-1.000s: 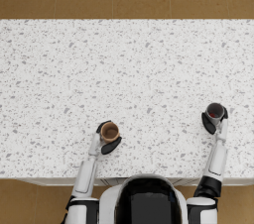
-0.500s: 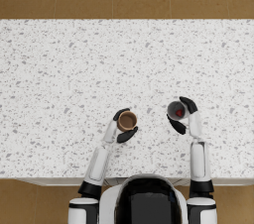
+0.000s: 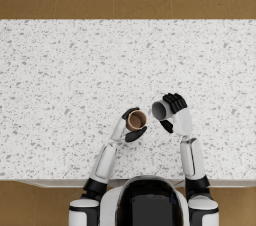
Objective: Pick up two cups and pour the berry on the right into the cup on the left
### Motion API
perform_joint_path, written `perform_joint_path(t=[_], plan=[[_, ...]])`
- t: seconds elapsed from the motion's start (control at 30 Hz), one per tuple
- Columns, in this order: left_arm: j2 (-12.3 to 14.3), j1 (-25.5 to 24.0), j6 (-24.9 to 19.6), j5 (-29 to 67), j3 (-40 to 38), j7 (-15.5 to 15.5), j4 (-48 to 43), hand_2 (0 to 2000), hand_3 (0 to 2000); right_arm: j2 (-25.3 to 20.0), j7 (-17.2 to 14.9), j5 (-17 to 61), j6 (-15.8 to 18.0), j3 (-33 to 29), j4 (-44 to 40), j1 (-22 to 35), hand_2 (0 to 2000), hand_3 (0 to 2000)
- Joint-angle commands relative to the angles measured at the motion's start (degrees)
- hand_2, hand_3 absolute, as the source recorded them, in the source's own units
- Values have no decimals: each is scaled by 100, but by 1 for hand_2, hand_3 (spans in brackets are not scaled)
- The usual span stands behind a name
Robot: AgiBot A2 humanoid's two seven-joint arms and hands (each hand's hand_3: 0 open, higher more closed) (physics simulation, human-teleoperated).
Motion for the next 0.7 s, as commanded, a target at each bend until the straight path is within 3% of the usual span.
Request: perform_joint_path(t=[0.03,0.7], plan=[[76,133,-1,1,67,1,0,2000,1280,-97,0,184,2,253,209,155,2000,1280],[225,239,-6,2,40,5,152,2000,1280,-294,12,3868,34,669,748,100,2000,1280]])
